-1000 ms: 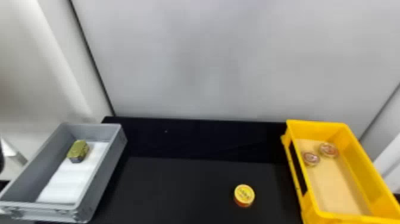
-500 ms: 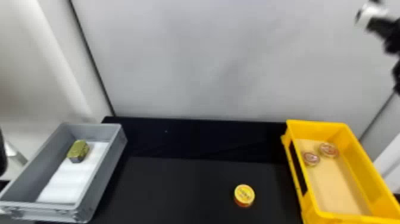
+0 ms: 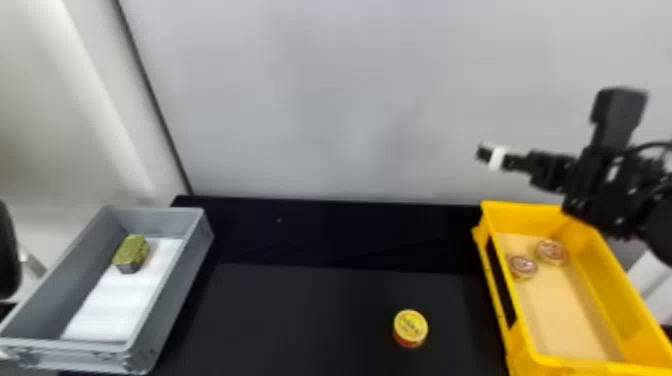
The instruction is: Pick up the round yellow can and place it in the yellow rectangular box
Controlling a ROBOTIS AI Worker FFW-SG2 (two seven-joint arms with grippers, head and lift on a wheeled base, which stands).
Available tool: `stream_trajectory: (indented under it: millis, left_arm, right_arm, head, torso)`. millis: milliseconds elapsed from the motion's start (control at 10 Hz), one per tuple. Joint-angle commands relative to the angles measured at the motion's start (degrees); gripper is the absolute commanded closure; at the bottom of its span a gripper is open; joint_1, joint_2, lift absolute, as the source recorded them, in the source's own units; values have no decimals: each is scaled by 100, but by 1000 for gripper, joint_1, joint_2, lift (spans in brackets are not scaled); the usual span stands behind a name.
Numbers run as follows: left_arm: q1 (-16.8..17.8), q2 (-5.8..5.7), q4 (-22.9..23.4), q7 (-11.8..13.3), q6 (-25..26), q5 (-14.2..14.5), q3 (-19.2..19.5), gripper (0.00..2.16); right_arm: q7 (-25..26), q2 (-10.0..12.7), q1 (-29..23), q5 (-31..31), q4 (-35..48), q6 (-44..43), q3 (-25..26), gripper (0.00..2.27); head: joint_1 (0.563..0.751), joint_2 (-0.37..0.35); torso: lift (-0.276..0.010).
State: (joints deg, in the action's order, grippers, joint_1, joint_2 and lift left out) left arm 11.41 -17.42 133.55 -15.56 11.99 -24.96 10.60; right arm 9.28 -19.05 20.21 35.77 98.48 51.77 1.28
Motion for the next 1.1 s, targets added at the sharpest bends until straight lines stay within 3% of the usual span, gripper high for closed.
stream_trajectory:
  millis: [0,100,200,400,700,800,1000]
  left_arm:
    - [28,54,-58,-9,-47,0,-57,125]
    - [28,72,-84,-9,-74,9,-75,125]
    - [46,89,-128,-9,-82,0,-128,125]
    - [90,142,-207,-9,-162,17,-216,125]
    - [81,186,-260,-9,-241,17,-277,125]
    - [63,186,-269,-9,-249,17,-277,125]
    - [46,212,-286,-9,-293,17,-268,125]
  right_arm:
    - [-840,24,45,27,-1102,108,-392,67]
    - [-946,42,45,18,-1445,169,-630,78]
    - [-1447,42,62,-184,-1885,2,-893,122]
    - [-2617,200,115,-1274,-2518,-173,-1289,139]
    - [-4437,947,142,-4658,-2992,-745,-1368,142]
    - [-4639,1026,142,-4948,-3203,-1035,-1509,142]
    - [-4648,1053,115,-4922,-3563,-1308,-1817,142]
  head:
    - [663,54]
    - [663,54]
    - [663,54]
    - [663,54]
    - [663,54]
    - [663,54]
    - [663,54]
  torso:
    - [-10]
    - [-10]
    - [-10]
    - [-10]
    - [-10]
    - [-10]
    - [-10]
